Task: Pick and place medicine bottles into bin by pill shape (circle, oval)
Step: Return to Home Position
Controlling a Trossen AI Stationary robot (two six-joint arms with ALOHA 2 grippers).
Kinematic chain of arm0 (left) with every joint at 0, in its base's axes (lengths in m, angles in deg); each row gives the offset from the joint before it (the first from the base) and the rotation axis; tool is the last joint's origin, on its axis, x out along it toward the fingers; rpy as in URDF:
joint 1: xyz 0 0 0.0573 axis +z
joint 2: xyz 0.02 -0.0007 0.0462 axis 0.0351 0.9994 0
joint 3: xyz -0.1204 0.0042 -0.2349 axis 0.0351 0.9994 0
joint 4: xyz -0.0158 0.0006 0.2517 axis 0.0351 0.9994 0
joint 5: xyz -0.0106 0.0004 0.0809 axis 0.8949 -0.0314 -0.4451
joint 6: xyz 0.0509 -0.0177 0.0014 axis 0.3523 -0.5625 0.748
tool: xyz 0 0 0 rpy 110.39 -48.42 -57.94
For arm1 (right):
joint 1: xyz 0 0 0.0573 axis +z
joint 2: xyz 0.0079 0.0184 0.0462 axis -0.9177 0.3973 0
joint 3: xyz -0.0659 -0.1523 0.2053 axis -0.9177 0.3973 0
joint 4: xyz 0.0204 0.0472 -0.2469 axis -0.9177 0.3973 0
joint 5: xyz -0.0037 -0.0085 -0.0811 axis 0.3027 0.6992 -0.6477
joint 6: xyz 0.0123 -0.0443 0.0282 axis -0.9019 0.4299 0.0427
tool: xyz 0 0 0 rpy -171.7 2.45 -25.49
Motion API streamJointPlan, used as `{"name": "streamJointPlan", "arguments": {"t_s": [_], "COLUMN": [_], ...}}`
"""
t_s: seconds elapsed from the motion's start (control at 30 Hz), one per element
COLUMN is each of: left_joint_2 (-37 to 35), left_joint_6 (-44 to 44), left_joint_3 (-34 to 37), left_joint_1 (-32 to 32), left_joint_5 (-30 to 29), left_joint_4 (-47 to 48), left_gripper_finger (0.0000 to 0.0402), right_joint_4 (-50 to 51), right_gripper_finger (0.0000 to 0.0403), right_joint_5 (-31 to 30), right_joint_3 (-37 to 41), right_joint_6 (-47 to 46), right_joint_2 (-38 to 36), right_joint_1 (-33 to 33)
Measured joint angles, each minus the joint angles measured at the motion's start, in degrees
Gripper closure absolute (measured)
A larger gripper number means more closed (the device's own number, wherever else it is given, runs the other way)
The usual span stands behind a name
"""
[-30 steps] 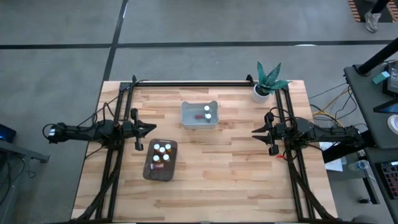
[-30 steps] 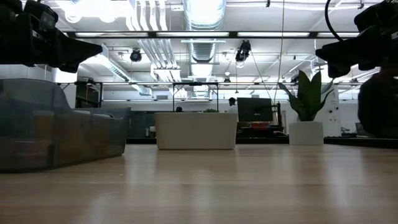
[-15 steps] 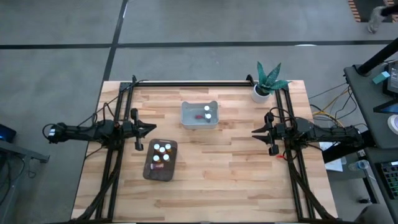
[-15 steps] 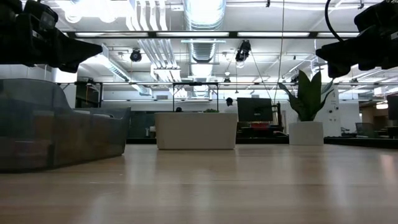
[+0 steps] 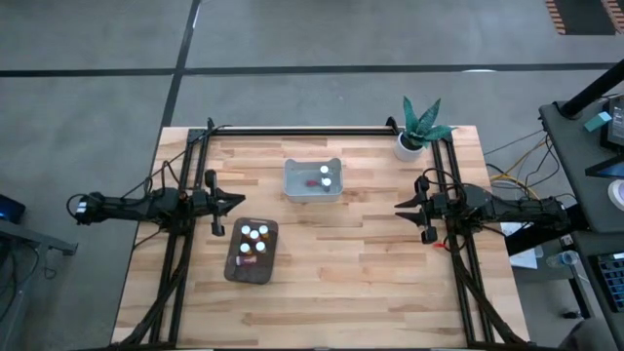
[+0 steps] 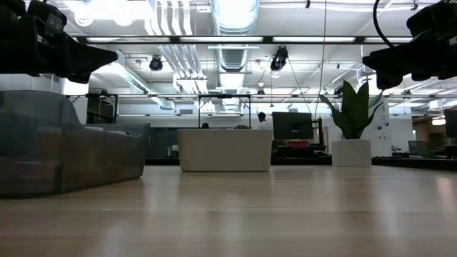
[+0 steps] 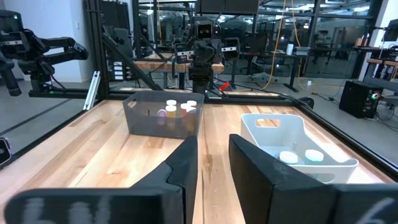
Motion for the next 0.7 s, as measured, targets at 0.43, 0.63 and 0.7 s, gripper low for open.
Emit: {"name": "streamJointPlan", "arguments": {"t_s": [0.43, 0.63, 0.7], "left_joint_2": [0.0, 0.0, 0.0], "left_joint_6": [0.0, 0.0, 0.0], "left_joint_3": [0.0, 0.0, 0.0], "left_joint_1": [0.0, 0.0, 0.0], "left_joint_5": [0.0, 0.0, 0.0], "left_joint_4": [0.0, 0.0, 0.0], "left_gripper_finger": [0.0396, 0.0396, 0.0396], "right_joint_4": [0.0, 0.0, 0.0], "right_gripper_finger": [0.0332, 0.0323, 0.0320], "right_joint_5": [0.0, 0.0, 0.0], "right_joint_3": [0.0, 0.0, 0.0], "right_joint_6": [0.0, 0.0, 0.0], "right_joint_2": [0.0, 0.0, 0.0], "right_joint_1": [0.0, 0.0, 0.0]}}
